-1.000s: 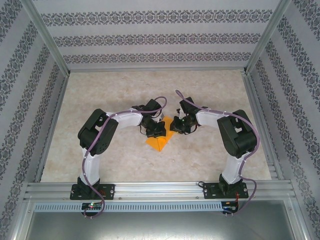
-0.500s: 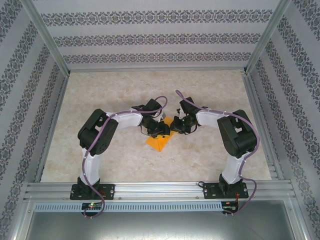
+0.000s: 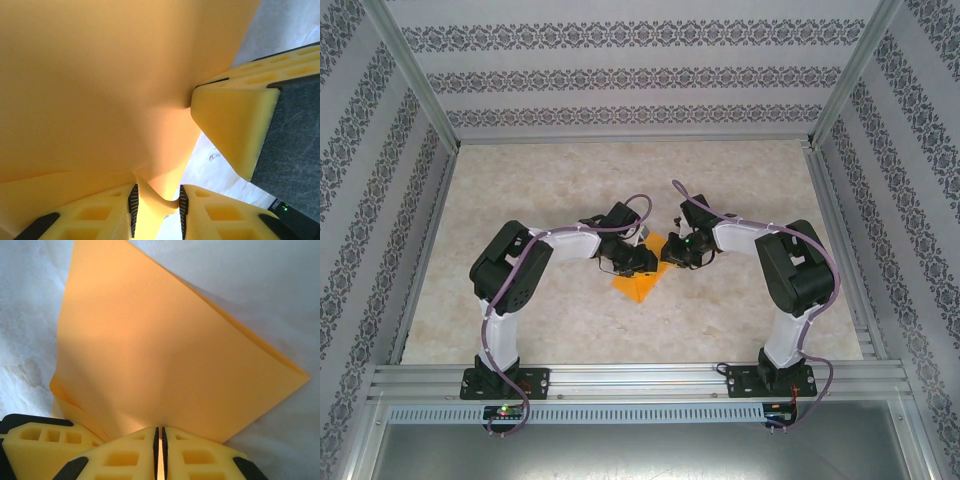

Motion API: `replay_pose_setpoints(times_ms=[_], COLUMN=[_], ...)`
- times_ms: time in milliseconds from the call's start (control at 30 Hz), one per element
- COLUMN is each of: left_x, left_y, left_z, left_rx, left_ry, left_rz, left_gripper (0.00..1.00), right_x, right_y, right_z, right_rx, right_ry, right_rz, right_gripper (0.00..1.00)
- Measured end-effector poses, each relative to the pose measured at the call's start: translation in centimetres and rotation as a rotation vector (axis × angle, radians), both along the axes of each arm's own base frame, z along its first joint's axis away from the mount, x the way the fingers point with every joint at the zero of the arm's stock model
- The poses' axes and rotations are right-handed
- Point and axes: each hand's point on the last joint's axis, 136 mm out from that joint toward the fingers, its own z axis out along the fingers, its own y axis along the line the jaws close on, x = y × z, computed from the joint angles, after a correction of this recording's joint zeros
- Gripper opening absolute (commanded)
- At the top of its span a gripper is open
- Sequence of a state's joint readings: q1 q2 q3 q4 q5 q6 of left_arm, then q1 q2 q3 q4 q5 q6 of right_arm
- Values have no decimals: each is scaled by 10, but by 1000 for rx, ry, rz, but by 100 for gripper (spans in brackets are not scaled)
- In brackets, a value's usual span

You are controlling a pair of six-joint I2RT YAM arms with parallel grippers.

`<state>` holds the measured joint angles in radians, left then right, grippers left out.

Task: Fold a paper plane with a square sheet of paper (pick it up from the middle)
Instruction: Fold the triangle a second time at the center of the table.

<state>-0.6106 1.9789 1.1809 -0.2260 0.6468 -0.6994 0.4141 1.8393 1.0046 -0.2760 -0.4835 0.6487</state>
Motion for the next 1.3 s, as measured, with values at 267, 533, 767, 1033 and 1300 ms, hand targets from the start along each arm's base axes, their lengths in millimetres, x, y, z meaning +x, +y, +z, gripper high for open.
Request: replay_pose_setpoints(times_ms=[267, 533, 767, 1033, 1300], left_x=[1, 3, 1, -1, 0], left_y=[-3, -5, -4, -2, -1], left_z=[2, 2, 1, -2, -3], left_rx=[-33, -63, -67, -64, -55], left_ry=[-14, -23, -17, -13, -22], left_rz=[17, 48, 61, 61, 63], left_gripper=[36, 23, 10, 0, 0], right_x=[-1, -1, -1, -1, -13], right_y=[0, 0, 1, 1, -1], right_z=[-1, -2, -1, -1, 10], right_rx=[2, 6, 9, 10, 36], right_ry=[0, -2, -3, -5, -5], right_rz=[1, 1, 2, 3, -10], right_gripper=[13, 13, 12, 12, 11])
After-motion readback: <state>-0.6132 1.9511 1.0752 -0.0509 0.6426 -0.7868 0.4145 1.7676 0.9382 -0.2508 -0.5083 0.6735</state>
